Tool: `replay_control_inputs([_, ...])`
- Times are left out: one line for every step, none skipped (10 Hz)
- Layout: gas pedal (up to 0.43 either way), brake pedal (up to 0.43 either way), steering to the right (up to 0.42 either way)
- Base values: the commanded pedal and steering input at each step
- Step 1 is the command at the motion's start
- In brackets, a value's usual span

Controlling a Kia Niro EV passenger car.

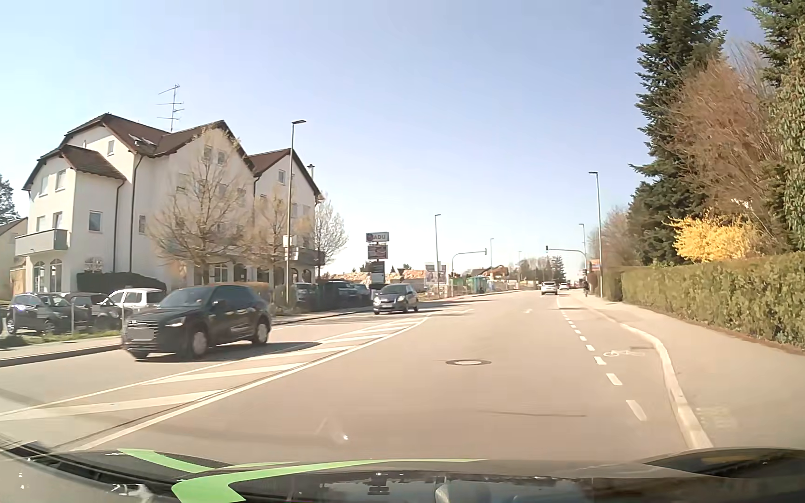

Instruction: Follow the waypoints while adhering to traffic rules and regulations

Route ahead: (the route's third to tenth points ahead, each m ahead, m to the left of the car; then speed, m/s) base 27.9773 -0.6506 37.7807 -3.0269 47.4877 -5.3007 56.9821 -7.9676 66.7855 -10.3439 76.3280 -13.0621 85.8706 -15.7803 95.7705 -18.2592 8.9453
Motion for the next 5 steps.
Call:
replay_control_inputs([0.469,0.0,0.13])
replay_control_inputs([0.469,0.0,0.123])
replay_control_inputs([0.48,0.0,0.114])
replay_control_inputs([0.48,0.0,0.098])
replay_control_inputs([0.48,0.0,0.083])
